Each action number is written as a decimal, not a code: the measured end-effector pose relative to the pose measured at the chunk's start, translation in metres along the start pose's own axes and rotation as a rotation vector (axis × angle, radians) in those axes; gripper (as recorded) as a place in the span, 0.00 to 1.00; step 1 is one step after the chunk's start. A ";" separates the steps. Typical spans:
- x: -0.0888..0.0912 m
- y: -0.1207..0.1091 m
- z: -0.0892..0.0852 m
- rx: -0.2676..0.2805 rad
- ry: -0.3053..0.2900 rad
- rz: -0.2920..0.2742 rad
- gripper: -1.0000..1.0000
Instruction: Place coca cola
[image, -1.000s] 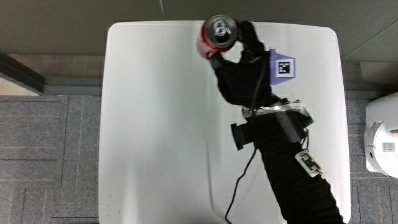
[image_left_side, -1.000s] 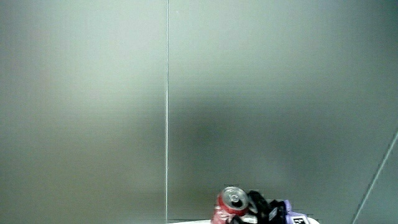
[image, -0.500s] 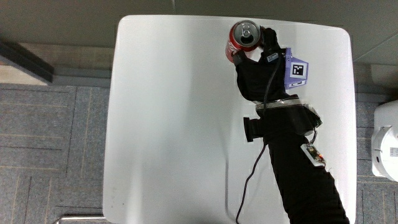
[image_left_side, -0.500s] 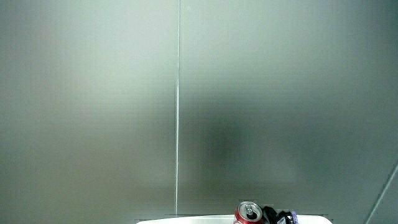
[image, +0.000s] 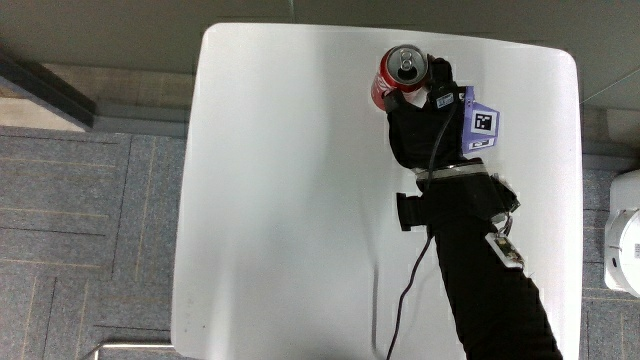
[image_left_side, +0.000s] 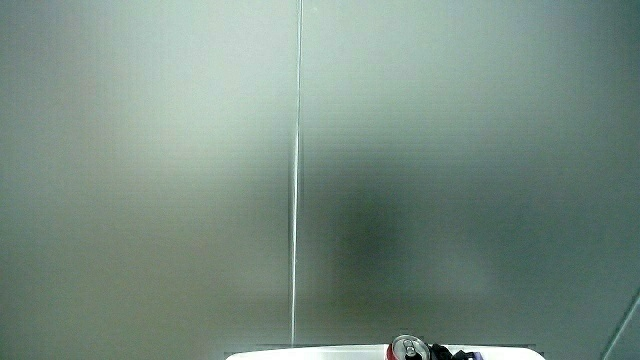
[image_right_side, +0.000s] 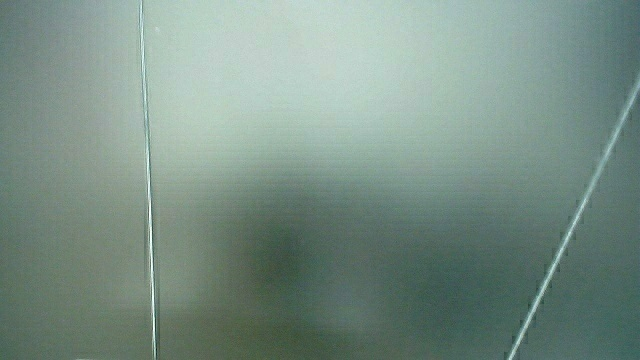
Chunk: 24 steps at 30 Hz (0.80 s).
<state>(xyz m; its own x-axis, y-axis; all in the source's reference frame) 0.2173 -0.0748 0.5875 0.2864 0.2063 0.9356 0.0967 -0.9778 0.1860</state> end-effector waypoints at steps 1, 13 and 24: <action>-0.002 0.000 0.000 0.000 0.000 0.004 0.50; 0.005 -0.001 0.004 -0.008 -0.014 -0.013 0.33; 0.010 0.000 0.002 -0.036 -0.017 -0.009 0.09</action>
<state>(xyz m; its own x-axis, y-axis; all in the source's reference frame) 0.2220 -0.0728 0.5965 0.3016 0.2157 0.9287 0.0652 -0.9765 0.2056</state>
